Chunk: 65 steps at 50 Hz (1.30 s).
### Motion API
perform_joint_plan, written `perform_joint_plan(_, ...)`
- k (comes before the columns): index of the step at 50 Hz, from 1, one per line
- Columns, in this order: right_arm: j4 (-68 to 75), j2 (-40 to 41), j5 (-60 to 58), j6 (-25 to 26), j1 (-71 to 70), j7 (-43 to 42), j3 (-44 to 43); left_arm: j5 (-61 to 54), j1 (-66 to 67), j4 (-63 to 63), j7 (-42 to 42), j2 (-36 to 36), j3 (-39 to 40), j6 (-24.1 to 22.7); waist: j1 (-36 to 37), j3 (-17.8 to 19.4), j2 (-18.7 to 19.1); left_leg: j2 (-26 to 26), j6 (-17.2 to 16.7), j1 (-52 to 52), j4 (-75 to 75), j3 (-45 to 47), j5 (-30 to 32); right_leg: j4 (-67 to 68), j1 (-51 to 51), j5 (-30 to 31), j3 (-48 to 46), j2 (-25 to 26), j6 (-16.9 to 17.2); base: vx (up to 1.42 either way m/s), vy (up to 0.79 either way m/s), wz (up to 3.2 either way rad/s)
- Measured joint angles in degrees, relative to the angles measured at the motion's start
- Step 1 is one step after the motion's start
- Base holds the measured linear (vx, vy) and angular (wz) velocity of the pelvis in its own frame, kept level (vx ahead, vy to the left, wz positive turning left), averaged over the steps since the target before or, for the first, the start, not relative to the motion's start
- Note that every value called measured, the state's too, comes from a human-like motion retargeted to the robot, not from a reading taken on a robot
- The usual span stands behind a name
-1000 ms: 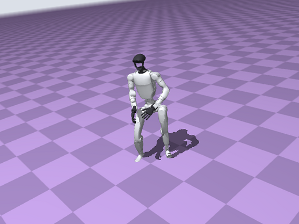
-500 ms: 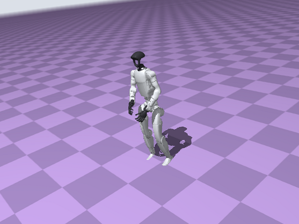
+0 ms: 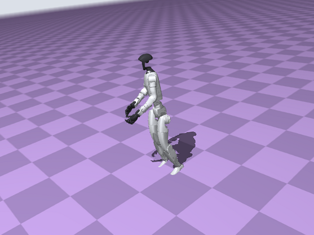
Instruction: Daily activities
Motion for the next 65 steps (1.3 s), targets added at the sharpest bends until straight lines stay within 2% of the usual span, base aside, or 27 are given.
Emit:
perform_joint_plan(2, -1.7, -3.7, 0.9, -0.1, -0.9, 2.3, -1.1, -2.7, 0.1, -2.1, -0.5, 2.0, 4.4, -0.7, 0.4, 0.8, -0.7, 2.0, -0.3, -1.4, 5.2, -0.6, 0.5, 1.2, 0.6, -0.7, 0.3, 0.6, -0.2, 0.10, -0.08, -0.56)
perform_joint_plan(5, -4.8, -10.6, 1.9, -0.3, -2.7, 5.2, -3.0, -7.4, 1.0, -7.9, -1.2, 6.1, 11.5, -2.4, 1.8, 2.0, -1.7, 5.1, 2.3, -4.3, 15.6, -2.0, -3.4, 2.0, 1.7, -1.3, 1.1, 1.1, -0.3, 0.12, -0.06, -0.71)
perform_joint_plan(9, -9.6, -20.2, 4.3, 0.0, -5.1, 6.9, -7.0, -14.1, 3.1, -19.8, -2.6, 12.4, 21.7, -6.2, 5.6, 3.6, -0.9, 6.5, 3.2, -9.8, 26.3, -6.3, -6.2, 0.2, 3.6, -0.4, 3.7, 2.5, 0.3, 0.13, 0.01, -1.16)
perform_joint_plan(12, -13.6, -26.3, 7.2, 0.6, -6.4, 6.7, -11.2, -19.2, 5.1, -29.8, -4.0, 16.4, 29.1, -9.2, 8.9, 4.0, 1.0, 5.6, 2.4, -14.0, 26.4, -9.5, -6.9, -3.5, 4.9, 2.1, 6.3, 2.9, 1.6, 0.13, 0.07, -1.44)
perform_joint_plan(15, -16.8, -29.5, 9.3, 1.0, -6.8, 5.5, -15.6, -22.7, 7.0, -36.9, -5.1, 19.1, 34.9, -11.4, 11.4, 4.0, 2.7, 3.1, 1.0, -16.9, 20.0, -12.6, -5.9, -6.6, 5.9, 4.6, 8.8, 2.4, 3.6, 0.14, 0.11, -1.51)
perform_joint_plan(18, -19.2, -29.9, 10.7, 1.1, -7.0, 3.6, -19.8, -25.6, 8.9, -40.8, -6.2, 20.2, 38.5, -12.7, 12.4, 4.3, 3.7, 0.6, -0.7, -19.2, 11.8, -16.4, -3.2, -8.8, 6.5, 6.2, 11.1, 1.3, 5.8, 0.15, 0.14, -1.43)
perform_joint_plan(22, -20.6, -27.0, 11.5, 1.0, -6.6, 0.9, -24.0, -30.0, 11.3, -41.0, -7.8, 18.8, 39.5, -12.9, 11.6, 5.2, 4.0, -1.2, -2.6, -21.6, 4.0, -21.6, 1.6, -11.1, 6.5, 7.3, 14.5, -0.4, 7.9, 0.19, 0.19, -1.33)
perform_joint_plan(25, -20.4, -23.3, 11.1, 1.0, -5.4, -1.3, -25.4, -32.0, 11.9, -37.3, -7.0, 15.7, 37.9, -12.3, 9.6, 6.3, 3.9, -1.0, -3.2, -23.4, 3.7, -24.5, 4.1, -12.4, 6.3, 7.8, 17.6, -0.8, 8.5, 0.22, 0.25, -1.33)
perform_joint_plan(29, -19.1, -18.3, 9.2, 1.3, -3.2, -3.7, -24.6, -30.9, 9.0, -28.6, -3.0, 11.6, 33.6, -11.1, 6.1, 8.3, 2.5, 0.0, -2.1, -25.7, 8.4, -24.8, 3.3, -13.1, 5.8, 8.1, 20.6, -1.7, 9.3, 0.23, 0.32, -1.23)
perform_joint_plan(35, -15.2, -12.0, 4.4, 2.5, 0.2, -3.1, -17.7, -19.0, -3.0, -17.5, 6.7, 8.7, 26.5, -10.4, 1.0, 12.3, -2.4, 3.4, 0.3, -27.2, 18.3, -20.8, -3.7, -6.0, 2.8, 8.9, 12.2, -1.1, 9.5, 0.14, 0.35, -1.13)
perform_joint_plan(38, -11.7, -9.3, 0.6, 3.6, -0.5, -0.4, -12.7, -8.4, -12.4, -16.8, 14.6, 7.6, 23.8, -11.0, -0.9, 14.9, -6.8, 3.8, 1.1, -26.0, 21.8, -18.3, -6.6, 6.2, -1.6, 6.6, 5.1, -1.6, 9.5, 0.04, 0.31, -0.61)
perform_joint_plan(42, -7.6, -7.3, -5.9, 5.2, -2.6, 4.8, -5.1, 7.8, -22.6, -21.3, 25.0, 5.2, 22.0, -10.8, -2.4, 16.7, -13.3, 4.2, 2.0, -24.7, 25.8, -14.5, -9.1, 21.3, -8.7, 7.2, -6.5, -6.2, 8.4, -0.02, 0.24, -0.54)
perform_joint_plan(47, -4.6, -6.2, -16.1, 6.1, -7.3, 10.9, 2.7, 29.0, -32.5, -27.9, 35.3, 1.2, 21.8, -6.3, -2.4, 18.2, -19.9, 4.7, 2.2, -24.1, 29.9, -11.3, -10.5, 35.7, -17.1, 12.4, -17.1, -13.3, 7.6, -0.04, 0.17, -0.40)
perform_joint_plan(51, -3.4, -6.0, -24.1, 6.5, -11.6, 15.0, 6.8, 42.5, -38.1, -30.9, 39.4, -1.3, 22.4, -0.7, -2.1, 19.9, -23.4, 5.1, 2.0, -24.8, 33.8, -10.0, -11.3, 45.3, -24.0, 16.3, -20.7, -16.2, 8.7, -0.04, 0.11, -0.21)
perform_joint_plan(55, -3.2, -5.8, -29.7, 6.9, -15.0, 17.6, 9.3, 50.9, -42.1, -31.7, 40.9, -2.4, 22.5, 4.8, -2.6, 21.8, -24.8, 6.3, 1.8, -26.2, 37.9, -9.4, -12.7, 50.6, -30.6, 18.1, -22.4, -17.6, 8.8, -0.01, 0.09, -0.19)
perform_joint_plan(58, -2.9, -5.5, -32.1, 7.2, -16.7, 19.2, 10.4, 53.5, -43.7, -31.1, 40.5, -2.1, 21.4, 7.6, -3.2, 23.0, -24.4, 7.5, 1.6, -27.1, 39.5, -9.2, -13.6, 48.8, -34.4, 19.4, -22.4, -18.0, 8.3, 0.05, 0.08, -0.20)
perform_joint_plan(61, -2.8, -4.8, -33.2, 7.4, -18.0, 21.5, 11.1, 54.7, -44.0, -29.7, 38.3, -0.6, 19.5, 9.0, -3.8, 23.6, -22.9, 8.4, 1.2, -27.7, 39.2, -9.1, -14.2, 42.5, -36.7, 22.2, -21.1, -17.2, 8.8, 0.10, 0.05, -0.24)
perform_joint_plan(65, -3.1, -2.8, -32.4, 7.1, -18.7, 24.8, 11.3, 54.2, -40.4, -27.8, 33.2, 2.2, 15.9, 8.6, -4.4, 23.3, -20.1, 9.0, 0.9, -27.5, 37.2, -8.6, -14.5, 32.5, -37.5, 26.5, -18.8, -15.3, 9.8, 0.16, -0.01, -0.26)
